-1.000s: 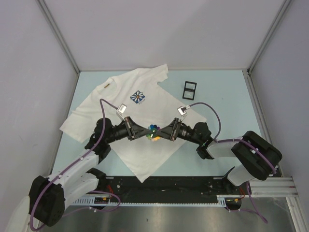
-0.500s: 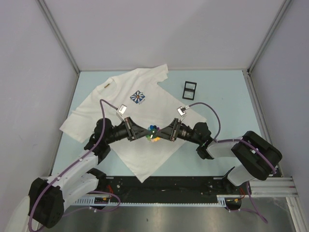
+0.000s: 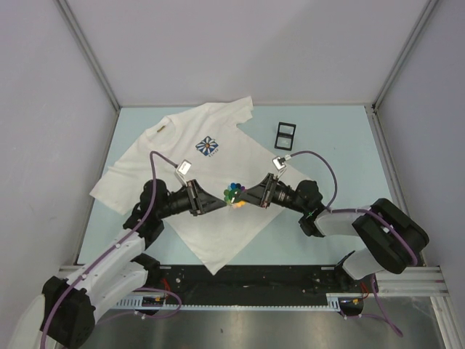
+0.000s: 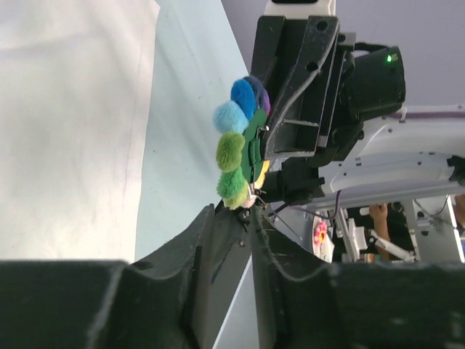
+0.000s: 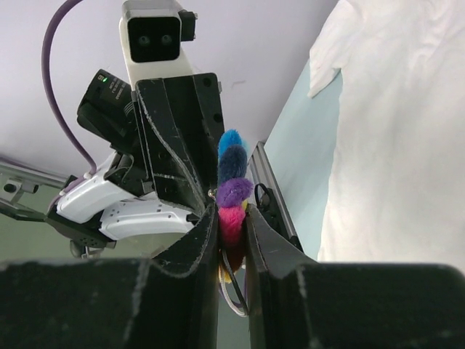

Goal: Remove the brooch from the garment

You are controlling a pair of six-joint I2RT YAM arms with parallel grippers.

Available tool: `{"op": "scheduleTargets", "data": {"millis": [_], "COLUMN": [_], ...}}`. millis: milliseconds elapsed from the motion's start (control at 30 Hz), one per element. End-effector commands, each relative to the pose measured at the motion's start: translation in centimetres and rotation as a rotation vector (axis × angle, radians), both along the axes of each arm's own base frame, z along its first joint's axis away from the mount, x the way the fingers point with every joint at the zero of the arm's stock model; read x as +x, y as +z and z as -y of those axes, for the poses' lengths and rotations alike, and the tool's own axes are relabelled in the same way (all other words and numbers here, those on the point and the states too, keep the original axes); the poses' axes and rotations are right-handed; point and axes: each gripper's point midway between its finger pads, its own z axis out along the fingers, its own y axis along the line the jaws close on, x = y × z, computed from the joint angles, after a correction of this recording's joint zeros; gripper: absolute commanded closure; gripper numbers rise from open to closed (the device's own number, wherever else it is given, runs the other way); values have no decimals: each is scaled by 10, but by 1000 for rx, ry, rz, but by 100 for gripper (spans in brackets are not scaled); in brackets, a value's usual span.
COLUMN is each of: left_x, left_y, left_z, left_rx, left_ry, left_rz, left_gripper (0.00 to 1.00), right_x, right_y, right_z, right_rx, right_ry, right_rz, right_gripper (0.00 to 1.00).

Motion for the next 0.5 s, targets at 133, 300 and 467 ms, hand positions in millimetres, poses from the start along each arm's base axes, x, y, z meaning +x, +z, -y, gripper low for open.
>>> {"op": "scheduleTargets", "data": {"millis": [133, 300, 467], "left_x": [-26, -35, -34], "left_y": [17, 28, 41], "left_z": [17, 27, 35], "left_rx": [-62, -108, -139], "left_ry": [-131, -175, -200], "left_rz": [31, 22, 30], "left_gripper": [77, 76, 76], "right_x": [6, 7, 5], "right_y": [7, 4, 5], "right_z": [5, 5, 4], "right_rx": [-3, -27, -23], "right_ry": [-38, -58, -54], "right_rz": [29, 29, 31], "right_gripper": [100, 100, 100]}}
